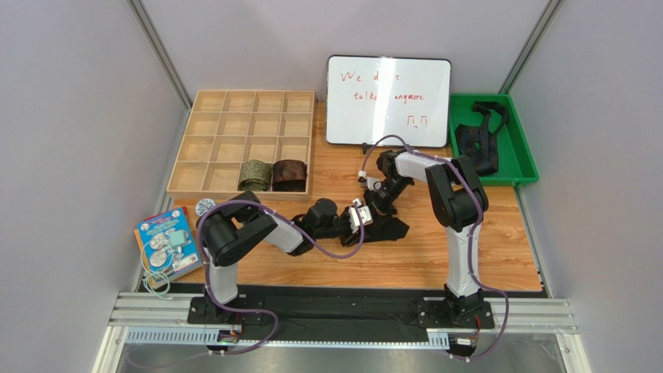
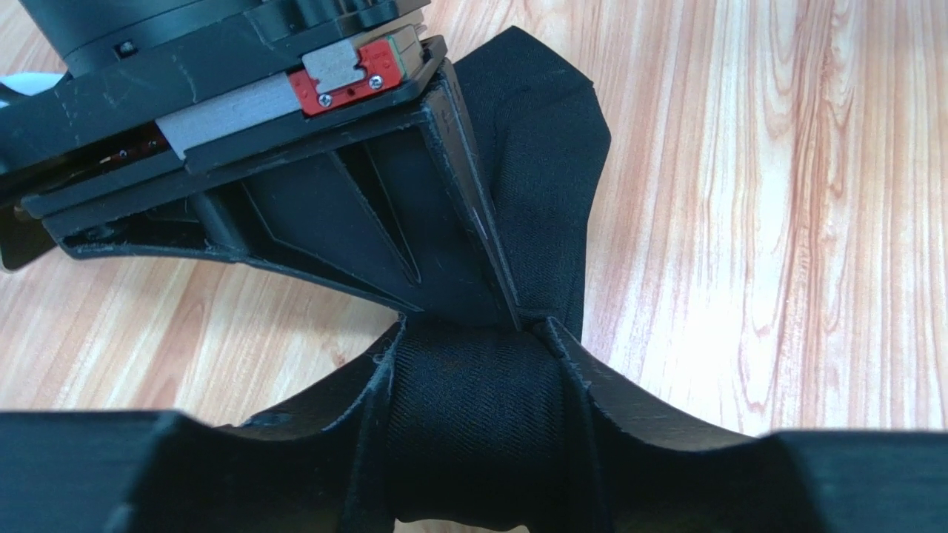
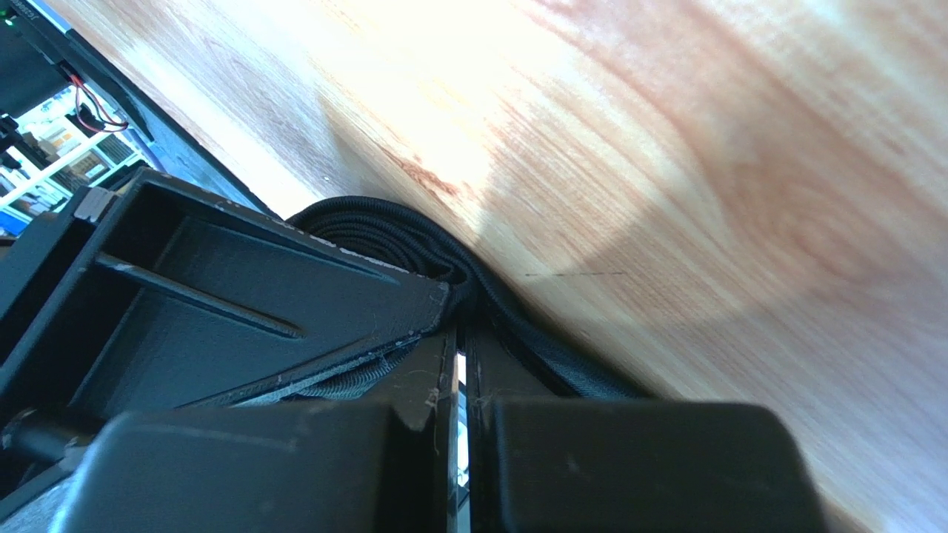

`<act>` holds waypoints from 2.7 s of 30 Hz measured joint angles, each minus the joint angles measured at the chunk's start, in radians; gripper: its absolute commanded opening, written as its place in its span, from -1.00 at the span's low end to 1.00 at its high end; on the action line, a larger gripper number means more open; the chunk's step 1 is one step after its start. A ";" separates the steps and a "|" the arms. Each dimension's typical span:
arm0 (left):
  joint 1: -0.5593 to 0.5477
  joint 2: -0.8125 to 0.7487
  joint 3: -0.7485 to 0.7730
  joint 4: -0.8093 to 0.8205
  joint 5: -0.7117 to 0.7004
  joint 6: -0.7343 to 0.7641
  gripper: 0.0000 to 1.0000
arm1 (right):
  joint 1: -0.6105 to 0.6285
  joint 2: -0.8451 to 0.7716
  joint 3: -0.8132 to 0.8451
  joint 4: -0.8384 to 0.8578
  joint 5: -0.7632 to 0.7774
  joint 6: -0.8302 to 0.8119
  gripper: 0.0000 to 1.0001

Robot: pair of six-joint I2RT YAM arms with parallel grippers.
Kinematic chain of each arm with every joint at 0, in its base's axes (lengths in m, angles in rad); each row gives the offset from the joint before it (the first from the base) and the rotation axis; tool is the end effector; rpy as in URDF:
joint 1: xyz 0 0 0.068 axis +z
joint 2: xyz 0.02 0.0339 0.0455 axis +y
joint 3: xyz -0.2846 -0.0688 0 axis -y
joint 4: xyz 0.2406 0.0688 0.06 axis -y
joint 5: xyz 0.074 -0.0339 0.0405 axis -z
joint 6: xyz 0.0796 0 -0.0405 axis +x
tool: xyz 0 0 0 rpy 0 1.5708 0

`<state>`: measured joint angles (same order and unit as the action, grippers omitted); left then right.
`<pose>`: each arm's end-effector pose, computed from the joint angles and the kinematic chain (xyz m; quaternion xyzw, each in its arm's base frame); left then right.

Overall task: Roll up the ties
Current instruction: Roll the tie at the center of the board.

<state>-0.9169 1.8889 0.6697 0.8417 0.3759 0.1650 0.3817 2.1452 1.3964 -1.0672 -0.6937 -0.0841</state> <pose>0.2115 -0.3240 0.1240 0.5085 0.6426 -0.3464 0.4567 0.3141 0.1809 0.1014 0.1750 -0.9178 -0.3166 0.1638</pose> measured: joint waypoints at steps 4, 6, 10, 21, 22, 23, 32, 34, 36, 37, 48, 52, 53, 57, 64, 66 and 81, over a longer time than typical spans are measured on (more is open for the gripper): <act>0.000 0.004 -0.016 0.034 -0.004 -0.023 -0.26 | 0.002 0.002 0.000 -0.001 -0.003 0.000 -1.00; 0.000 0.005 -0.020 0.040 -0.004 -0.022 -0.26 | 0.002 0.004 0.000 -0.003 -0.008 0.000 -1.00; -0.007 0.002 -0.019 0.023 -0.015 0.011 -0.28 | 0.003 0.005 0.006 -0.010 -0.011 -0.006 -0.68; -0.018 -0.011 0.116 -0.259 -0.031 0.118 -0.46 | -0.031 -0.030 0.032 -0.045 0.034 -0.072 -0.20; -0.019 -0.010 0.129 -0.280 -0.031 0.123 -0.46 | -0.038 -0.032 0.032 -0.045 0.034 -0.077 -0.20; -0.019 -0.008 0.138 -0.297 -0.031 0.127 -0.47 | -0.046 -0.036 0.032 -0.046 0.034 -0.082 -0.20; -0.022 0.006 0.226 -0.443 -0.024 0.133 -0.43 | -0.153 -0.135 0.004 -0.047 -0.085 -0.073 0.00; -0.023 0.011 0.246 -0.471 -0.021 0.132 -0.43 | -0.161 -0.180 -0.042 -0.011 -0.124 -0.041 0.00; -0.023 0.018 0.269 -0.501 -0.019 0.129 -0.42 | -0.156 -0.215 -0.091 0.033 -0.156 -0.001 -0.02; -0.023 0.019 0.275 -0.511 -0.019 0.127 -0.42 | -0.153 -0.220 -0.104 0.048 -0.166 0.011 -0.02; -0.018 0.022 0.302 -0.565 -0.023 0.084 -0.41 | -0.115 -0.219 -0.195 0.187 -0.182 0.101 -0.36; -0.017 0.022 0.303 -0.572 -0.025 0.083 -0.41 | -0.106 -0.205 -0.198 0.201 -0.183 0.108 -0.92; -0.017 0.022 0.304 -0.573 -0.025 0.083 -0.40 | -0.107 -0.200 -0.197 0.202 -0.188 0.109 -0.99; -0.017 0.022 0.305 -0.578 -0.026 0.083 -0.40 | -0.112 -0.196 -0.197 0.200 -0.198 0.113 -1.00; -0.017 0.022 0.306 -0.578 -0.026 0.084 -0.36 | -0.142 -0.196 -0.208 0.202 -0.208 0.116 -1.00; -0.018 0.022 0.307 -0.578 -0.027 0.084 -0.26 | -0.147 -0.196 -0.213 0.204 -0.210 0.119 -1.00; -0.016 0.016 0.306 -0.597 -0.029 0.077 0.34 | -0.169 -0.196 -0.217 0.208 -0.082 0.139 -1.00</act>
<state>-0.9329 1.9049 0.9756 0.2451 0.3466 0.2420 0.2127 1.9488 1.1790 -0.8593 -0.7753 0.0551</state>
